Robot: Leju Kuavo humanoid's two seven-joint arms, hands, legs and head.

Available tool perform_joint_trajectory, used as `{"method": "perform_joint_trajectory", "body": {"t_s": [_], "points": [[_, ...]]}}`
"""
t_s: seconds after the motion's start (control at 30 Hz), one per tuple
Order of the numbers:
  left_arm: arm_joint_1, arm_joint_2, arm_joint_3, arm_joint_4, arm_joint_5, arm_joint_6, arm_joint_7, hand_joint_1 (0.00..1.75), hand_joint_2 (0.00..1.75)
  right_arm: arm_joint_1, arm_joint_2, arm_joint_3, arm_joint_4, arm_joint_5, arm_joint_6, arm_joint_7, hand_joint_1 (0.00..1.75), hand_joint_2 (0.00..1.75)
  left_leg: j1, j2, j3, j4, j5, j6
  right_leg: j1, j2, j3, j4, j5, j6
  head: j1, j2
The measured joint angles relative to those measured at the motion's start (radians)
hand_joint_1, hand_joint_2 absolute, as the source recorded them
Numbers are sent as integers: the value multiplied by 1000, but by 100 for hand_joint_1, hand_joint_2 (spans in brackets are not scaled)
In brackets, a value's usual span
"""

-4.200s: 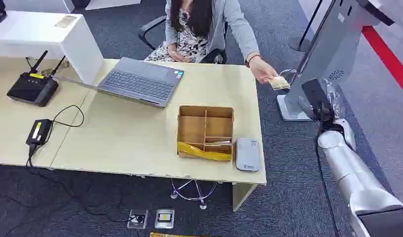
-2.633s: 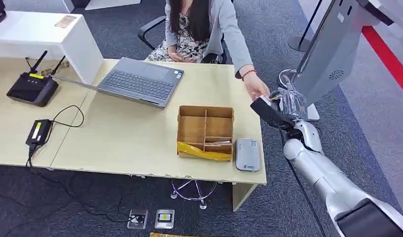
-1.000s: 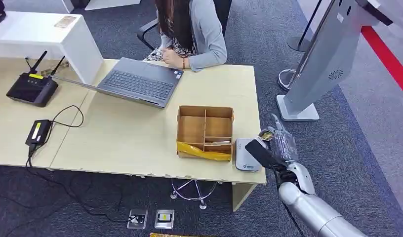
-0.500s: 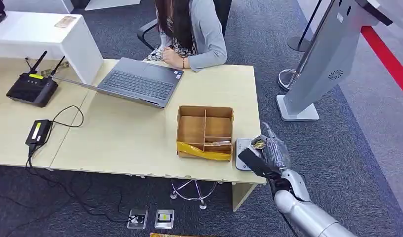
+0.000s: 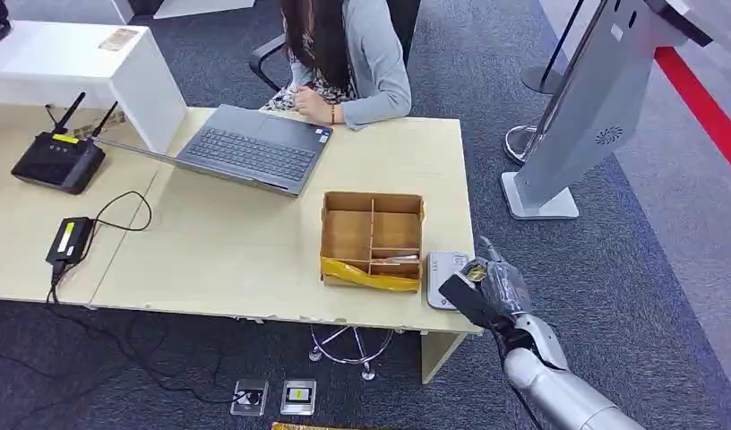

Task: Pass the card to the sensor for recognition and then transmit it.

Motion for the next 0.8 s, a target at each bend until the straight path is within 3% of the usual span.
{"method": "perform_joint_trajectory", "body": {"t_s": [0.53,0.8], "points": [[0,0,0,0,0,4,1,0,0,1,11,0,47,-22,8,-24,175,175,0,0,2,0,0,0,0,1,2,0,0,0,0,0],[0,2,-7,0,-13,-7,0,0,0,1,14,0,56,-34,-31,-10,175,175,0,1,3,0,0,0,0,1,3,0,0,0,0,0]]}}
